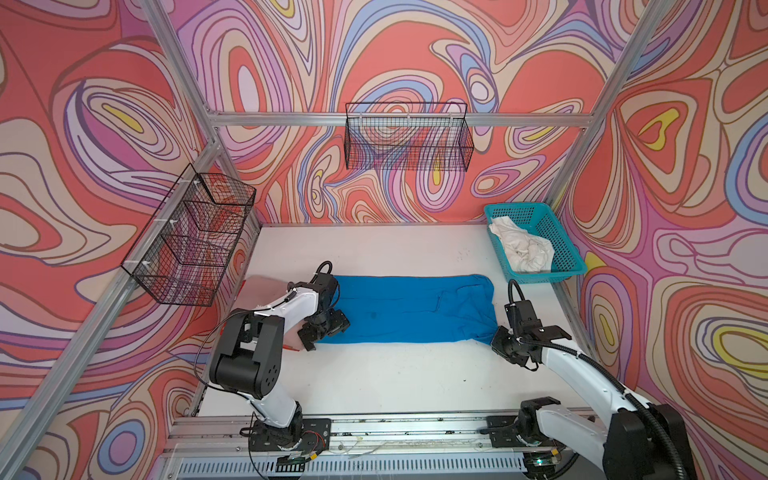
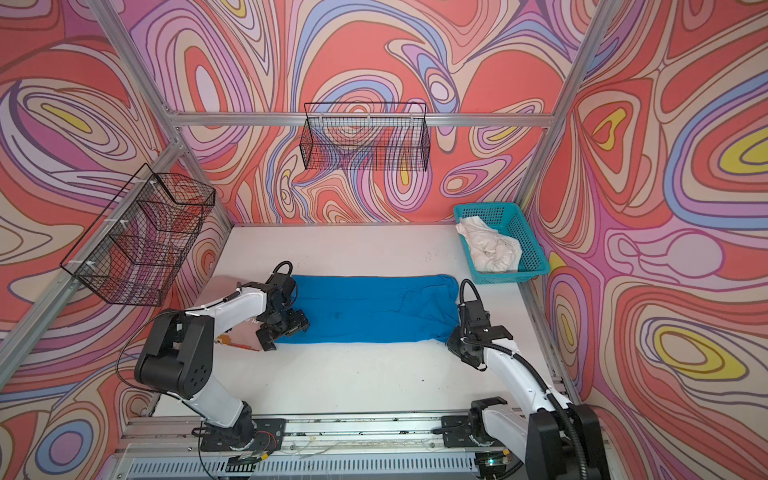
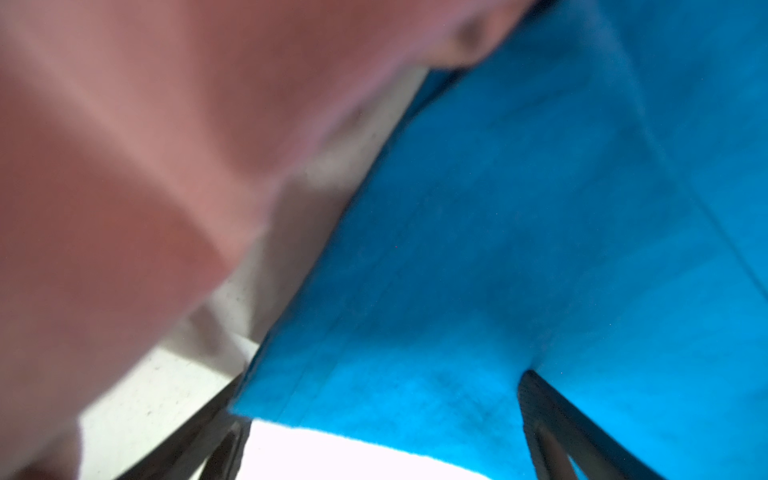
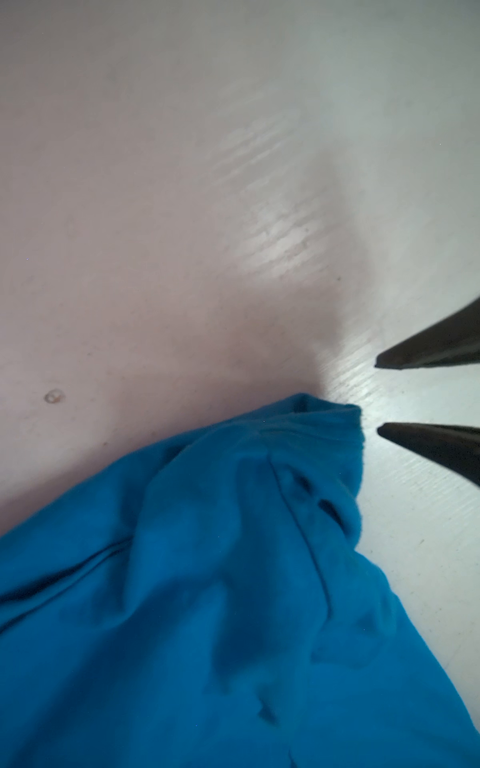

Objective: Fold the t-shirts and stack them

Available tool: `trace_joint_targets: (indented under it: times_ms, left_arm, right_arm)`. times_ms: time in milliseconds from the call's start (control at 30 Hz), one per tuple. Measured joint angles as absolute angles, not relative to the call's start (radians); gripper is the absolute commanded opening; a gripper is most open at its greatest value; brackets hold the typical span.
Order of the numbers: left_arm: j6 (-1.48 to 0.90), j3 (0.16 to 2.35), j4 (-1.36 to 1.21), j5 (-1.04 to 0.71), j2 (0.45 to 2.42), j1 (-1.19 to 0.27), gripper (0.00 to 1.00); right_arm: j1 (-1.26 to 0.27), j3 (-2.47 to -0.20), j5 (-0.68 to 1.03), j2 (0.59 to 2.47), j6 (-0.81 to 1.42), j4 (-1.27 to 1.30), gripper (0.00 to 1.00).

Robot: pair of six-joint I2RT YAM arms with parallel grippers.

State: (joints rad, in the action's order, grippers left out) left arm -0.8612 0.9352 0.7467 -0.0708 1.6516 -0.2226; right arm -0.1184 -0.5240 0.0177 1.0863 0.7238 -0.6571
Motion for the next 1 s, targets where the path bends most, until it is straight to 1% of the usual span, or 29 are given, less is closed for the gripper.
trace_joint_targets:
  times_ms: [133,200,367,400,467,500,567,767,1000]
  left_arm:
    - [-0.861,0.935,0.747,-0.071,1.652,-0.223,1.00]
    - [-0.862,0.935,0.747,-0.071,1.652,-0.223,1.00]
    - [-0.862,0.935,0.747,-0.070,1.652,-0.223,1.00]
    - [-0.862,0.935,0.747,-0.070,1.652,-0.223,1.00]
    - [-0.862,0.935,0.747,-0.070,1.652,-0.223,1.00]
    - [-0.862,0.934,0.746,-0.070,1.652,-0.223,1.00]
    - [-0.865,0.933,0.743,-0.070,1.652,-0.223,1.00]
    - [-0.866,0.933,0.743,-0.070,1.652,-0.223,1.00]
    - [-0.867,0.932,0.741,-0.070,1.652,-0.223,1.00]
  right_arm:
    - [-0.118,-0.517,0.015,1.146,0.723,-0.609,0.21]
    - [-0.118,-0.517,0.012,1.172,0.723,-0.591,0.18]
    - [-0.118,-0.519,-0.011,1.208,0.723,-0.551,0.18]
    - [-0.118,-0.519,-0.015,1.211,0.723,-0.544,0.16]
    - [-0.118,-0.521,-0.026,1.222,0.725,-0.527,0.08]
    - [-0.118,-0.524,-0.031,1.229,0.725,-0.522,0.07]
    - [-0.118,-0.529,-0.037,1.244,0.723,-0.508,0.00]
    - [-0.119,-0.550,-0.068,1.267,0.717,-0.509,0.00]
    - [-0.119,-0.625,-0.132,1.265,0.696,-0.578,0.00]
